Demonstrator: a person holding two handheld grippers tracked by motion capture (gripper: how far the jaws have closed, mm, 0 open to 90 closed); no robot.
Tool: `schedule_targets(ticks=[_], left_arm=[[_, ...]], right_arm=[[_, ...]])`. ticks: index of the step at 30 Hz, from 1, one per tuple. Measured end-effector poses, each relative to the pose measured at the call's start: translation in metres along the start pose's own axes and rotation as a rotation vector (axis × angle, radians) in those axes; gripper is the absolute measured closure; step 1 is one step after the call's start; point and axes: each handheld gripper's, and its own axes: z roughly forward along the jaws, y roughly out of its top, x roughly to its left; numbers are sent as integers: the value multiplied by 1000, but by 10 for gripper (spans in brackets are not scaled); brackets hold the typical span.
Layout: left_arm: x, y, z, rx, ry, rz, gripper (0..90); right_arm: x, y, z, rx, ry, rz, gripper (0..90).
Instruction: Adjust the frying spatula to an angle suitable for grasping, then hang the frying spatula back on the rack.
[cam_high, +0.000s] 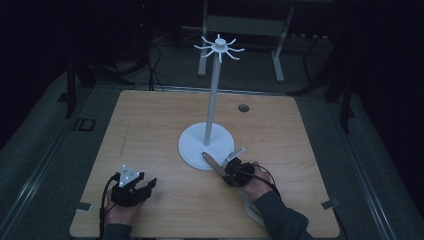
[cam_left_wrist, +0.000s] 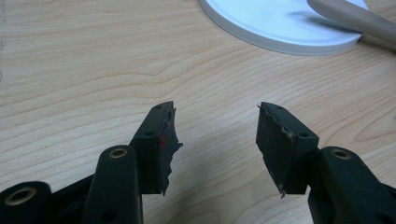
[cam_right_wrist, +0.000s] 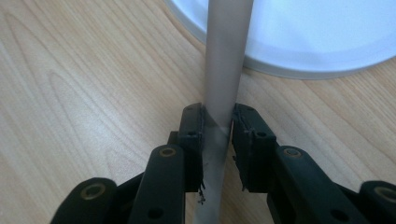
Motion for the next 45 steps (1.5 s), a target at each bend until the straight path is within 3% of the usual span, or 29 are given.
schedule_targets(ticks=[17,37,45], left_arm=[[0,1,3,6,-1,3,473],[0,1,4,8,-1,2,473],[-1,1,4,11,-1,5,473]], right_arm=[[-2,11,10,58,12,9,744],[2,7,9,30,-3,12,748],[2,5,-2,-6,-6,15,750]])
